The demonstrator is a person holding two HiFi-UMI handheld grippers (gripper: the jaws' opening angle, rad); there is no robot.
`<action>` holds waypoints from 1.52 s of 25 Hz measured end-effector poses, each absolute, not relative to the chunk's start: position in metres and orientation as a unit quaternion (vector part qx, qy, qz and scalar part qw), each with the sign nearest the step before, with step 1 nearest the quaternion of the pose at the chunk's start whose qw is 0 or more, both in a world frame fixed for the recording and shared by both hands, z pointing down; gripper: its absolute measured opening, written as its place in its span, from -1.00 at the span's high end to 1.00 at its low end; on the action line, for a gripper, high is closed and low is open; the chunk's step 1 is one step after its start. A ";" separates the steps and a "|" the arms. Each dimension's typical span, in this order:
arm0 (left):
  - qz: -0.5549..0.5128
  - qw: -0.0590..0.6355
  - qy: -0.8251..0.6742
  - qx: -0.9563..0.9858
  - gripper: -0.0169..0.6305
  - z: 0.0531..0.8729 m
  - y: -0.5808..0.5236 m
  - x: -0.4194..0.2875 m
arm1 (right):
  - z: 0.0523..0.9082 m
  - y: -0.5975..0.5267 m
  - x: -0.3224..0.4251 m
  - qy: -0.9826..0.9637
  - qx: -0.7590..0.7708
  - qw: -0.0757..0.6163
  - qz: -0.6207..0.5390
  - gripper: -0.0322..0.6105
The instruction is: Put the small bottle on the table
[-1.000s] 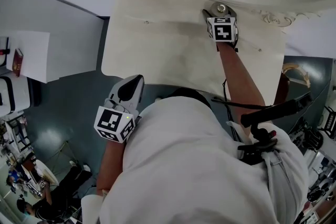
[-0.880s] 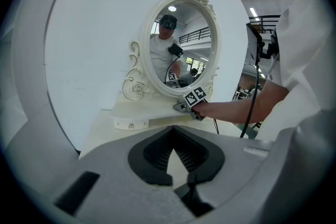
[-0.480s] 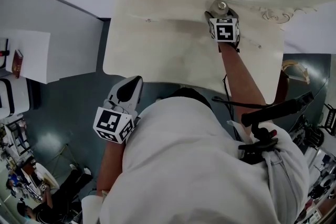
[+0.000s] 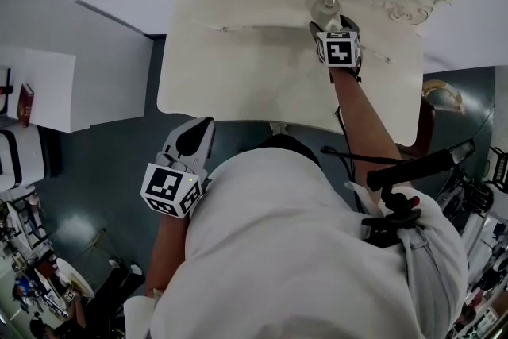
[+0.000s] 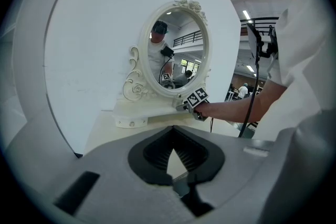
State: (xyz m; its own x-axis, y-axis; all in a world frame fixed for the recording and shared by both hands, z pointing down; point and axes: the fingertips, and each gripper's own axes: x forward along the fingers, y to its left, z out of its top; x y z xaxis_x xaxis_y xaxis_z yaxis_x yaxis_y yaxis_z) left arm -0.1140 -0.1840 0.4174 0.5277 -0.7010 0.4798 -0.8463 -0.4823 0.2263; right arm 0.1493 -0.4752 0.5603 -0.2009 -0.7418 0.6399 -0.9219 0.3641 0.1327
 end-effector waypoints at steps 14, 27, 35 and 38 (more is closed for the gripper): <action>0.154 0.215 -0.439 0.859 0.94 0.426 -0.151 -0.118 | 0.564 -0.406 0.157 -0.756 0.551 0.323 0.146 0.26; 0.146 0.206 -0.421 0.871 0.94 0.423 -0.094 -0.135 | 0.546 -0.297 0.113 -0.780 0.520 0.320 0.139 0.89; 0.147 0.206 -0.402 0.880 0.94 0.429 -0.060 -0.141 | 0.529 -0.223 0.073 -0.811 0.477 0.308 0.145 0.89; 0.149 0.207 -0.391 0.884 0.94 0.432 -0.047 -0.140 | 0.521 -0.195 0.059 -0.821 0.462 0.301 0.145 0.89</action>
State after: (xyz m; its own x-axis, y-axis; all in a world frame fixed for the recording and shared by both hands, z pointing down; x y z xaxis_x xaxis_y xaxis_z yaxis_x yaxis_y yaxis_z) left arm -0.1400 -0.0469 0.4321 0.6492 -0.6303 0.4258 -0.7539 -0.6077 0.2498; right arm 0.0592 -0.1949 0.5206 -0.3913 -0.6717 0.6291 -0.8468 0.5305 0.0397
